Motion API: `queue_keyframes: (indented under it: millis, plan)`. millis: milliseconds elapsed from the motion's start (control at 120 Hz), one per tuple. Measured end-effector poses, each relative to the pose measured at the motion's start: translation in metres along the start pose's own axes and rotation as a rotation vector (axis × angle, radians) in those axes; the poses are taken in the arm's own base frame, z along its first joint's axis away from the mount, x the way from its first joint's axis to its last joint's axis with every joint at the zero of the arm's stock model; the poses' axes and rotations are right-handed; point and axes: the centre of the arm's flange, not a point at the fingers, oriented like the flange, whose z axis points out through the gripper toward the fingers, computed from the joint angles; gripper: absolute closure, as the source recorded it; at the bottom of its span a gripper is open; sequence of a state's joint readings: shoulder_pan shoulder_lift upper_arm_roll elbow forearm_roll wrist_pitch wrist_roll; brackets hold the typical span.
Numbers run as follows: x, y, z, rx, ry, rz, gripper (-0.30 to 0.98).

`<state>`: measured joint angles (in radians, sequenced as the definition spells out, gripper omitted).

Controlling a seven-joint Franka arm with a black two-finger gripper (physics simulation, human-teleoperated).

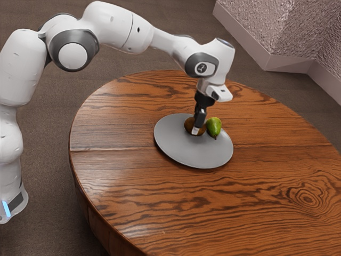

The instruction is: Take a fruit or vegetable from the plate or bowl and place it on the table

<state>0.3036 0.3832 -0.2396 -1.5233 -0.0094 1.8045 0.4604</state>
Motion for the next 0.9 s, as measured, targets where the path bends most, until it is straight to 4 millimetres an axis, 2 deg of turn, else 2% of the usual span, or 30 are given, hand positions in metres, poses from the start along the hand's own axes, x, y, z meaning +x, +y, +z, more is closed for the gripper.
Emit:
queue_keyframes:
  millis: [75,217,358,550,583,733,900]
  plan:
    - [0.000,0.000,0.002,-0.003,0.001,-0.001,0.03]
    - [0.000,-0.001,0.002,0.002,0.002,-0.001,0.30]
    - [0.000,-0.002,0.001,0.007,0.006,-0.001,0.40]
    - [-0.008,0.006,-0.049,0.065,0.069,-0.001,0.44]
    - [-0.012,-0.002,-0.054,0.075,0.074,-0.017,0.44]
    - [-0.048,-0.063,-0.062,0.108,0.073,-0.140,0.44]
    - [-0.081,-0.108,-0.064,0.126,0.066,-0.238,0.45]
